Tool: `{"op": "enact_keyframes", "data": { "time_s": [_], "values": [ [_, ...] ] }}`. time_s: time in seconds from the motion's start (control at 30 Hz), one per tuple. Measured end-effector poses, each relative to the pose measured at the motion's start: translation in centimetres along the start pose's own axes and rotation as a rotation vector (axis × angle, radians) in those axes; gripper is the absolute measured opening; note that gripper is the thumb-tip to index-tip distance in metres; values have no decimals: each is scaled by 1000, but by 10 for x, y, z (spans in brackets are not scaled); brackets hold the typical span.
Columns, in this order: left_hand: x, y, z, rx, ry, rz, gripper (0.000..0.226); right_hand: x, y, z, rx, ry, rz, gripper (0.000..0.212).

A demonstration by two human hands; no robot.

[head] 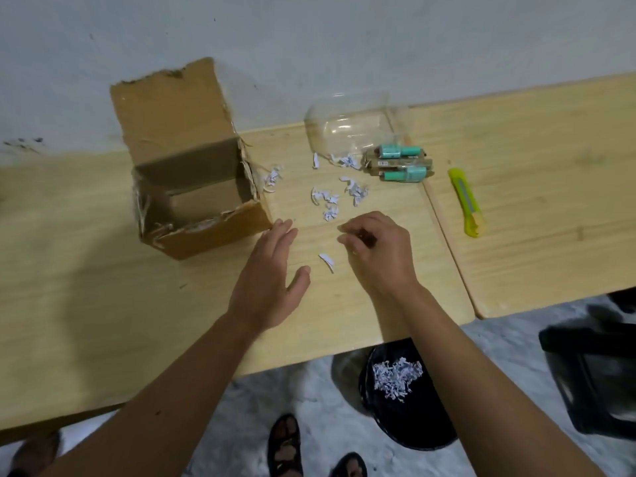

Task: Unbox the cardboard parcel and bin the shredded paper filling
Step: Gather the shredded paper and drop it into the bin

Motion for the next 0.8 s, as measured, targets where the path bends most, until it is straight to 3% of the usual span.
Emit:
{"op": "enact_keyframes", "data": {
  "time_s": [0.23, 0.37, 0.47, 0.57, 0.7, 0.8],
  "values": [
    [2, -1, 2, -10, 14, 8, 60, -11, -9, -51, -98, 74, 74, 30],
    [2, -1, 1, -7, 6, 13, 58, 10, -4, -65, -83, -75, 83, 54],
    [2, -1, 0, -30, -4, 24, 59, 26, -16, -62, -171, -144, 110, 43],
    [1, -1, -1, -37, -5, 36, 59, 24, -25, -65, -194, -101, 57, 30],
    [1, -3, -2, -52, -5, 48, 59, 21, -24, -79, -186, -24, 79, 43],
    [2, -3, -1, -58, -7, 46, 59, 33, -16, -88, -135, -100, 117, 58]
  ]
}}
Point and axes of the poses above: each hand's wrist, its own z-axis away from the middle knuckle, its own x-axis out of the palm, y = z × x, the point moved 9 cm from there along -z, towards the middle knuckle, and after that the axes turned 7 degrees about z, right-handed, at the moved point
